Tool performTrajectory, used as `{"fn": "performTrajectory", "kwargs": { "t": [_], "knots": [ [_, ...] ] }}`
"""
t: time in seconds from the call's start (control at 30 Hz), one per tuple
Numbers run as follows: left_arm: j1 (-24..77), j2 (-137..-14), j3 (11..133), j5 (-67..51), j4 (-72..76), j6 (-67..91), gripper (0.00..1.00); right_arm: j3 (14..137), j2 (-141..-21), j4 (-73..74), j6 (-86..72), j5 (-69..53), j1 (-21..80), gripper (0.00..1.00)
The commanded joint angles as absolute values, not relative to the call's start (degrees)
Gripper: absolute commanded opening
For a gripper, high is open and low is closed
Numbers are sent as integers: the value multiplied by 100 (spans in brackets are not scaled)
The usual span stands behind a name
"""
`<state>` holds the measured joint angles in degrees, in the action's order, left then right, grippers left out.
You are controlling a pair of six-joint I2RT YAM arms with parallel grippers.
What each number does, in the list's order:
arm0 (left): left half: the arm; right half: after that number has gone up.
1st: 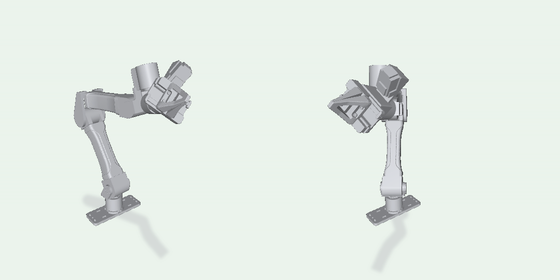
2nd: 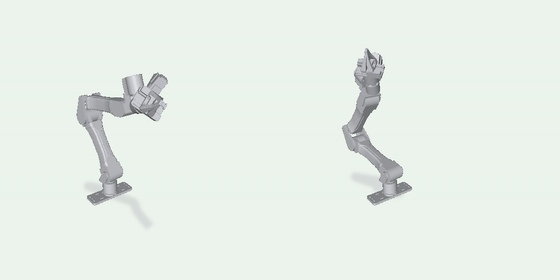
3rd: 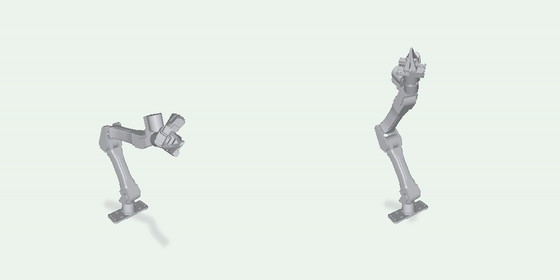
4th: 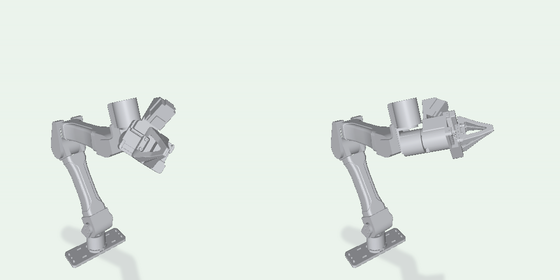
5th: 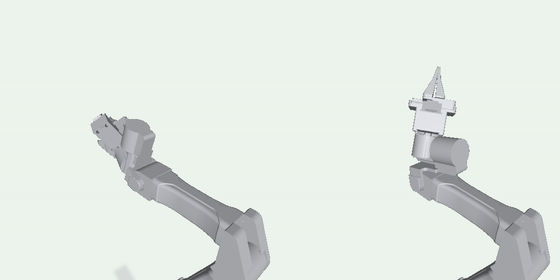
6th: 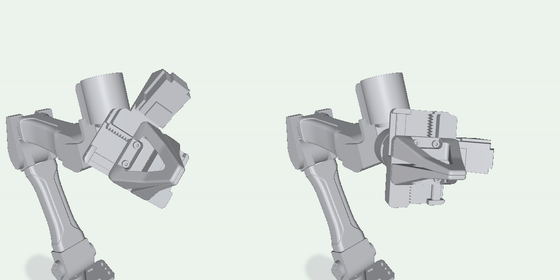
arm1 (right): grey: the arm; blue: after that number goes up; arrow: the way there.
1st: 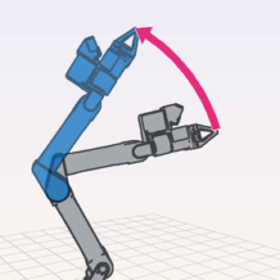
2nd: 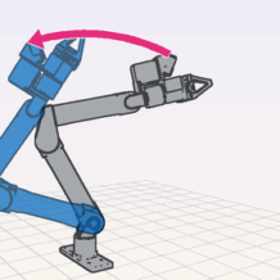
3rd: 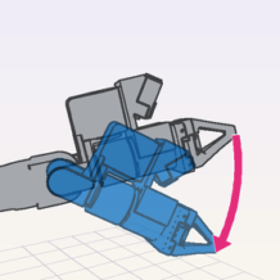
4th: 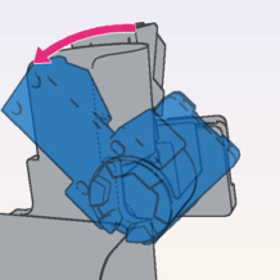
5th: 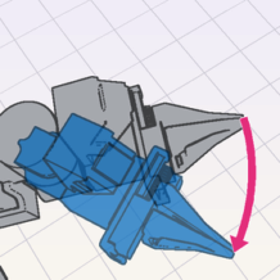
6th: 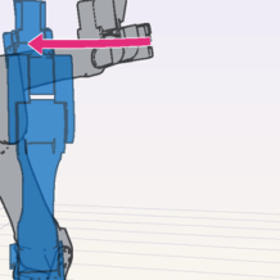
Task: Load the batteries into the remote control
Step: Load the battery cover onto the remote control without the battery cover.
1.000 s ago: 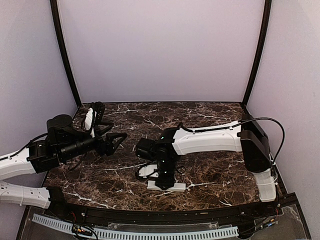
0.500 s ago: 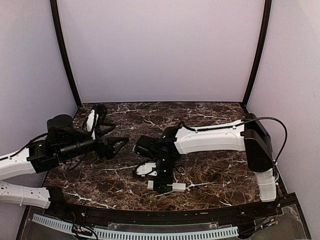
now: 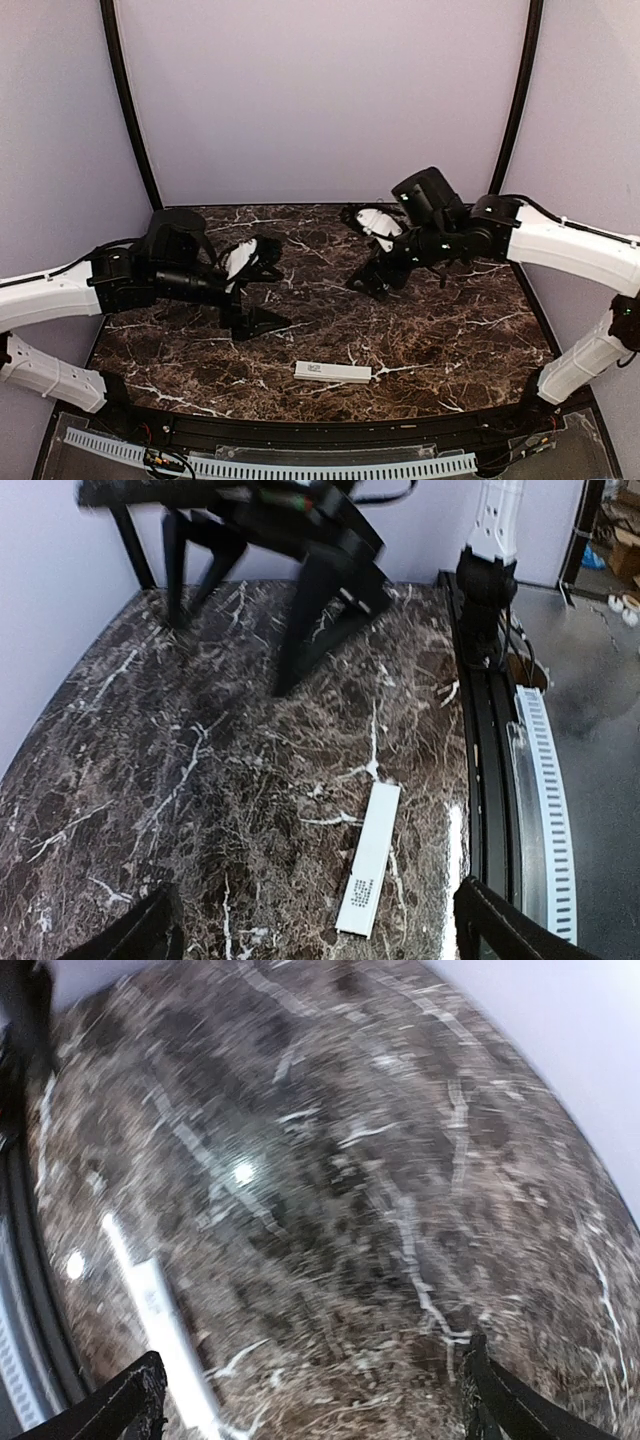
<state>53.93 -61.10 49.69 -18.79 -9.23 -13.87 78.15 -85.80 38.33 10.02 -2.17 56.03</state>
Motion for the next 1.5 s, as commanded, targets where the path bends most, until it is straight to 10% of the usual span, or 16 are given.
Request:
{"fn": "performTrajectory", "kwargs": {
  "t": [0.0,0.43,0.87,1.13,1.47],
  "knots": [
    [5775,-7312,5536,-2089,-1770,-2534,93,6133,-7415,1729,-1013,185,5016,99],
    [6488,-9839,6247,-1680,-1122,-3066,93,4762,-6856,2699,-3931,-262,4605,65],
    [6619,-10810,6604,-766,-761,-2948,91,4267,-6860,2287,-4228,-518,4703,63],
    [6618,-10917,6676,-940,-1098,-2903,62,4468,-7078,2336,-4084,-477,4863,63],
    [6618,-10904,6620,-1090,-1460,-2863,61,4675,-7168,2507,-3920,-386,4938,64]
  ]
}}
